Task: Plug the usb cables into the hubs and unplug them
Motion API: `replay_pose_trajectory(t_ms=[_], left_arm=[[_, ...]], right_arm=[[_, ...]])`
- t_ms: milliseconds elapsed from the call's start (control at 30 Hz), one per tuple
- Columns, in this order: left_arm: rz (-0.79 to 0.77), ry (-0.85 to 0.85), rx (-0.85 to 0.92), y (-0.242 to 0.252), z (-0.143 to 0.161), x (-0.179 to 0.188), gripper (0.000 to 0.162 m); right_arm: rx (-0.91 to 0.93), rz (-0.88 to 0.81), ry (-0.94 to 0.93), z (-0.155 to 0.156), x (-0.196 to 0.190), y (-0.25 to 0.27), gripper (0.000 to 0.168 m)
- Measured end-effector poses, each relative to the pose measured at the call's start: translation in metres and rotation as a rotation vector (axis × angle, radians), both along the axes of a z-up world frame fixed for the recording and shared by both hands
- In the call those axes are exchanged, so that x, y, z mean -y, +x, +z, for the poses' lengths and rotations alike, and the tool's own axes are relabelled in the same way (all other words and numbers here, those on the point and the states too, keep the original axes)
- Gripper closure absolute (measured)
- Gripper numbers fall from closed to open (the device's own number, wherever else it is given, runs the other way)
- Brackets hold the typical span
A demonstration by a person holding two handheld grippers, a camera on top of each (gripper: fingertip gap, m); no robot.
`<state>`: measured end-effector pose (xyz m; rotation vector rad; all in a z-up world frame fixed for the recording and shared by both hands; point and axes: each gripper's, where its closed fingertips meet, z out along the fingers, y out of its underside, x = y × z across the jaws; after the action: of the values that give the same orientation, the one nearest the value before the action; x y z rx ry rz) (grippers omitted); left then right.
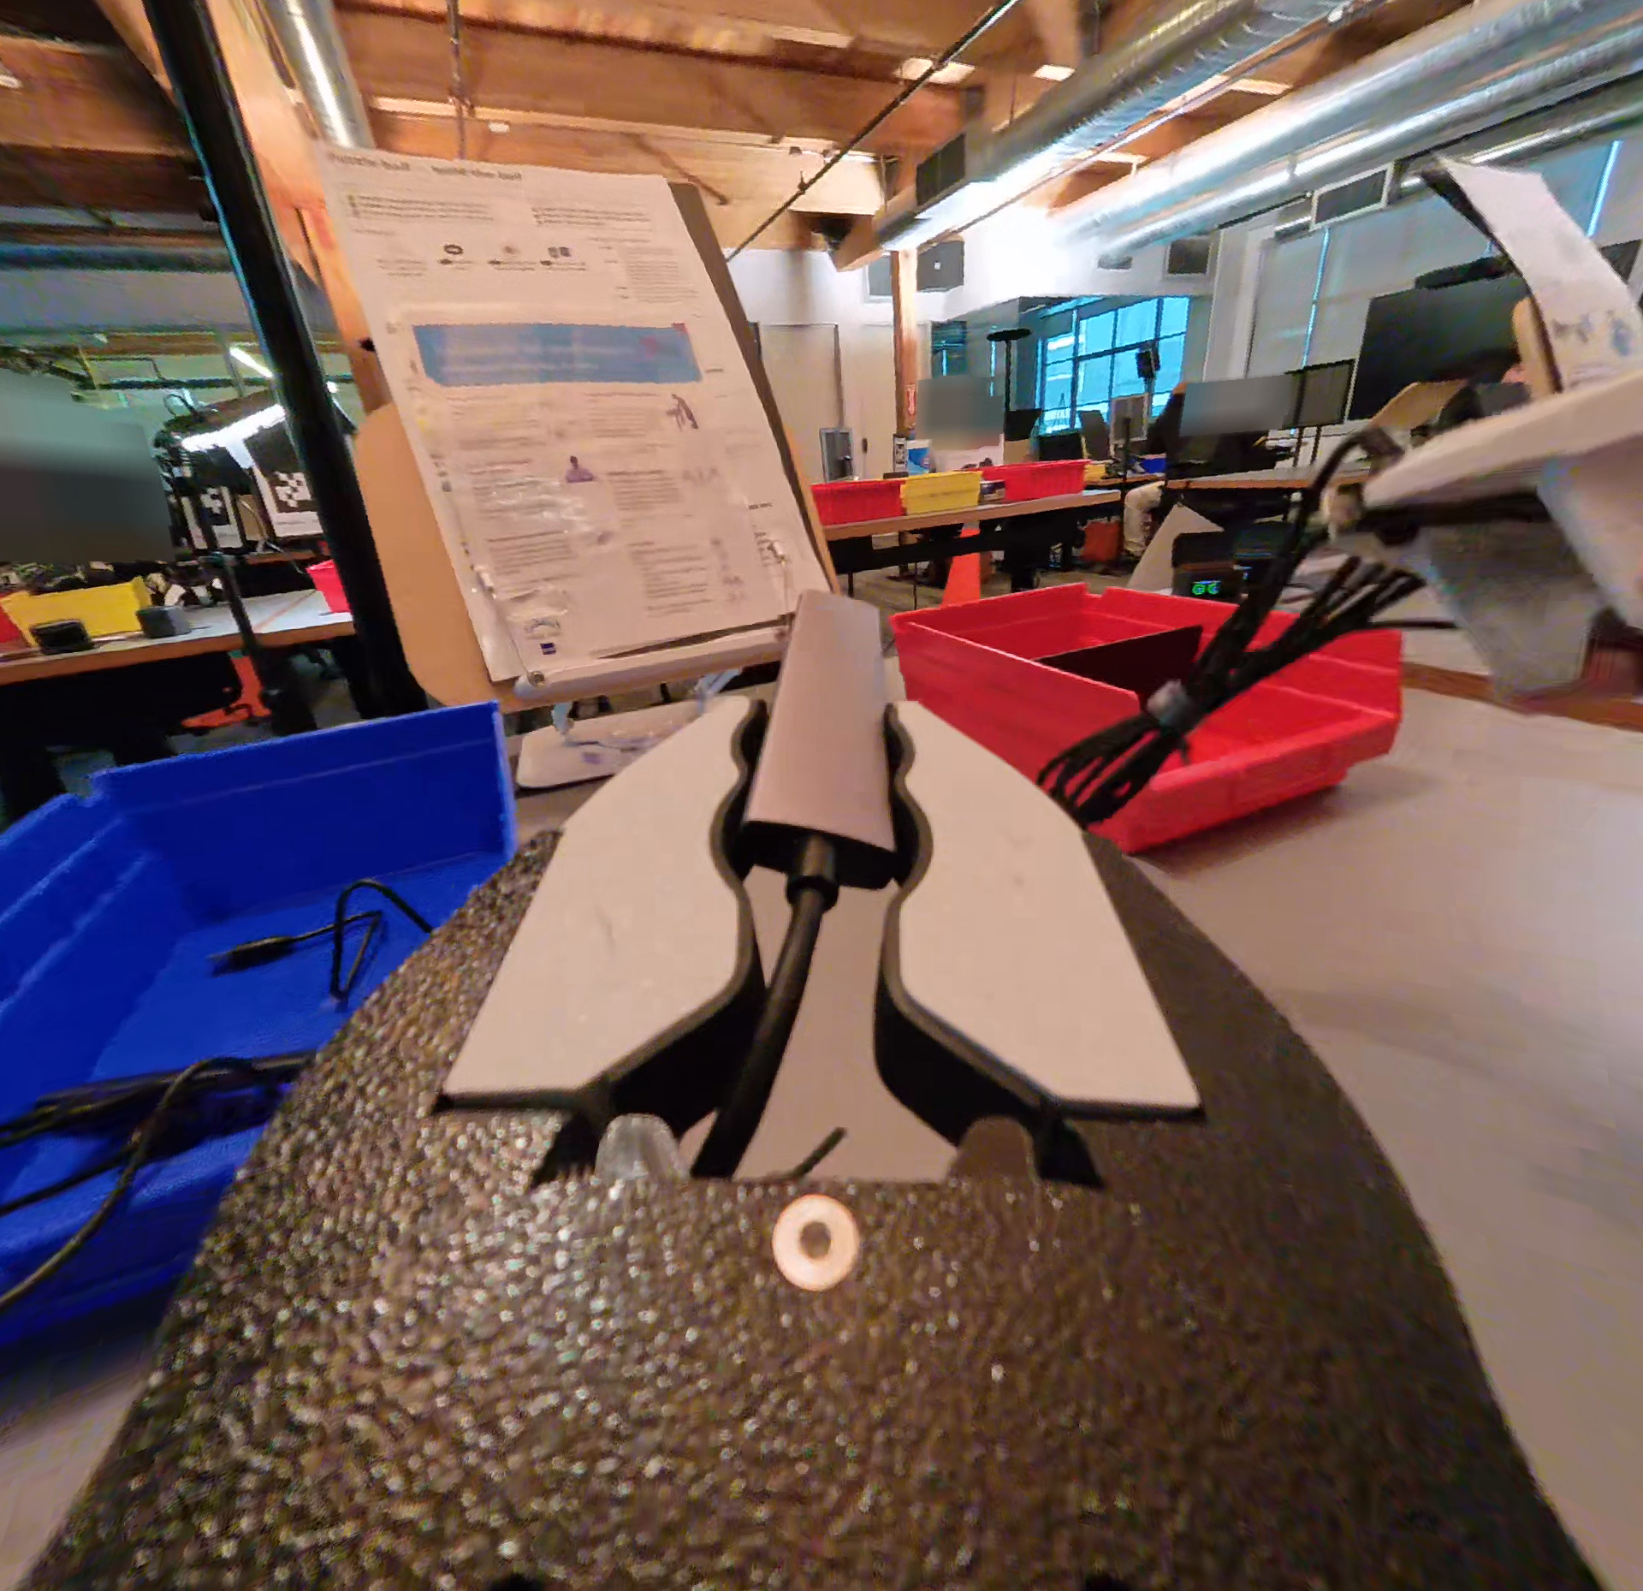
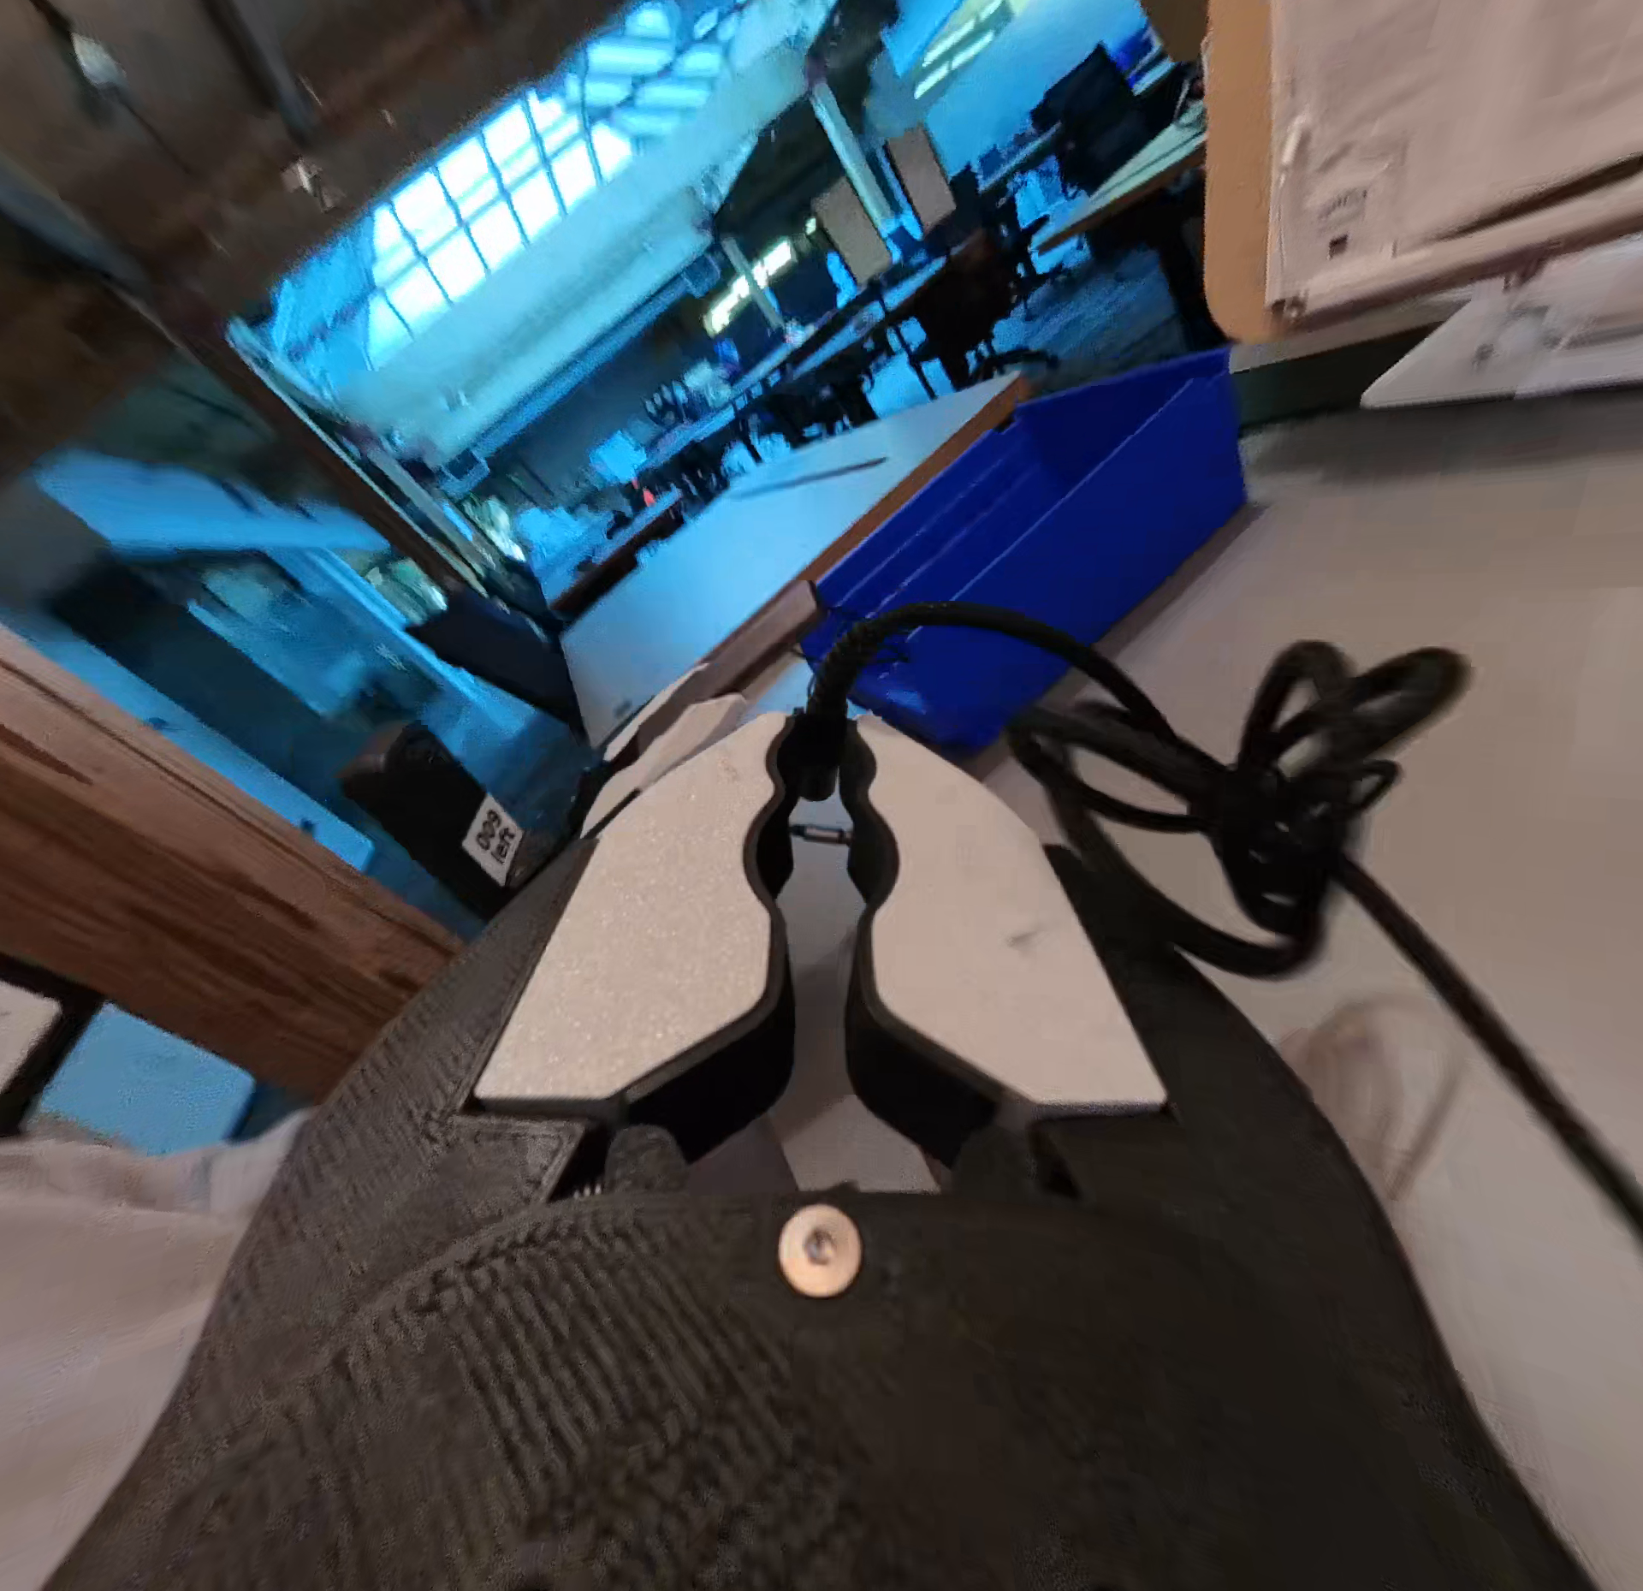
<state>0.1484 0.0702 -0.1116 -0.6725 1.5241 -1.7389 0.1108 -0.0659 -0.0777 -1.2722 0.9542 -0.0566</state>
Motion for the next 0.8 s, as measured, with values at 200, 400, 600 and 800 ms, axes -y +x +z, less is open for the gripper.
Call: replay_pose_trajectory(t_ms=[200, 400, 600, 800], left_arm=[[-0.051, -0.016, -0.059, -0.001, -0.023, 0.011, 0.137], [-0.107, -0.012, -0.047, -0.004, -0.021, 0.02, 0.137], [-0.127, -0.021, -0.053, 0.001, -0.022, 0.016, 0.137], [-0.175, -0.024, -0.087, 0.013, -0.026, 0.018, 0.137]], right_arm=[[0.04, -0.024, -0.237, 0.044, 0.075, 0.019, 0.159], [-0.072, 0.061, -0.319, 0.019, 0.119, 0.047, 0.159], [-0.287, 0.222, -0.183, -0.031, 0.125, 0.075, 0.154], [-0.41, -0.165, -0.417, -0.069, 0.199, 0.127, 0.13]])
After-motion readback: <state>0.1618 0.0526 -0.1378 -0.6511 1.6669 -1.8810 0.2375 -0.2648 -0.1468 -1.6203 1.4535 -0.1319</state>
